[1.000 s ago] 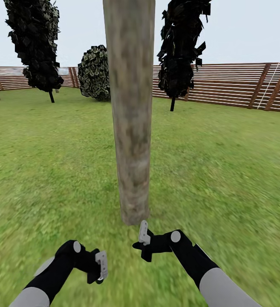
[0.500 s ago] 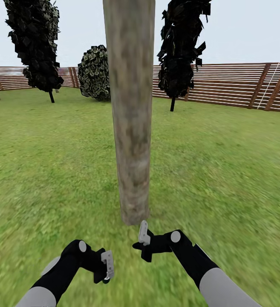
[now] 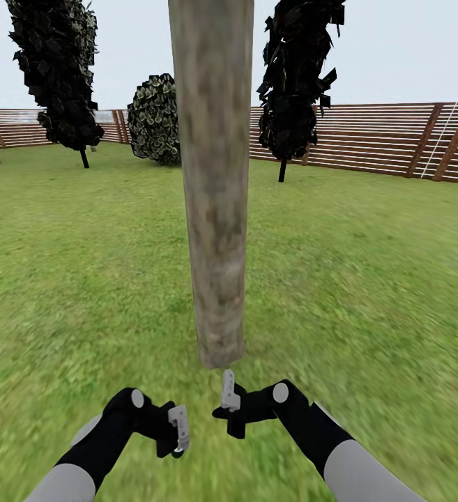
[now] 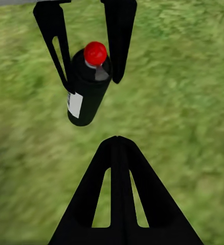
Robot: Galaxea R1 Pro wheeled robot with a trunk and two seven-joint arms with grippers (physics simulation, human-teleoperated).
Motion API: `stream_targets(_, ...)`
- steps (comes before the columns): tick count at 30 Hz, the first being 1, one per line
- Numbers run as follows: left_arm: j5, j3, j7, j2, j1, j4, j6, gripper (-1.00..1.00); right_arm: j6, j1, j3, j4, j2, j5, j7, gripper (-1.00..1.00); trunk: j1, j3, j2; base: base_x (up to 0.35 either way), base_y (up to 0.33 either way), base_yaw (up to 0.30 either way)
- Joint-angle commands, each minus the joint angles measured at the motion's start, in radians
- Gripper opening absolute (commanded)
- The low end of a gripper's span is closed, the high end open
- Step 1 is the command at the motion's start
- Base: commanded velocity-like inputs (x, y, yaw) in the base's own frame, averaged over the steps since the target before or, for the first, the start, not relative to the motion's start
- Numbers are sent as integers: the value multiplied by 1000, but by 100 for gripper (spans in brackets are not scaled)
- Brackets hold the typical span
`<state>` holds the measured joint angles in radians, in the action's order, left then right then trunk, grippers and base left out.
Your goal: In the garden, pick up the pesticide atomizer on the floor and spray pesticide onto both trees until each tree trunk is fully covered.
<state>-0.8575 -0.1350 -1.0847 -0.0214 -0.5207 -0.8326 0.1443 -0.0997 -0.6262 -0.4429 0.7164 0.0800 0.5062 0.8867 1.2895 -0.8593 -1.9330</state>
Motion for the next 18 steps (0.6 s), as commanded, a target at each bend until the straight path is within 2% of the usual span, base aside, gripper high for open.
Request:
stream_targets(1,0,0,0,2,0,0,0,-100,0,0,0,0,0,0,0,-100,0,0,0,0,0,0)
stream_targets(8,7,1,-5,7,0,4,-9,-100,0,0,0,0,0,0,0,-100,0,0,0,0,0,0)
stream_targets(12,8,1,-34,9,0,10,-15,-100,0,0,0,0,0,0,0,-100,0,0,0,0,0,0)
stream_targets(18,8,2,-42,22,1,14,-17,-100,0,0,0,0,0,0,0,-100,0,0,0,0,0,0)
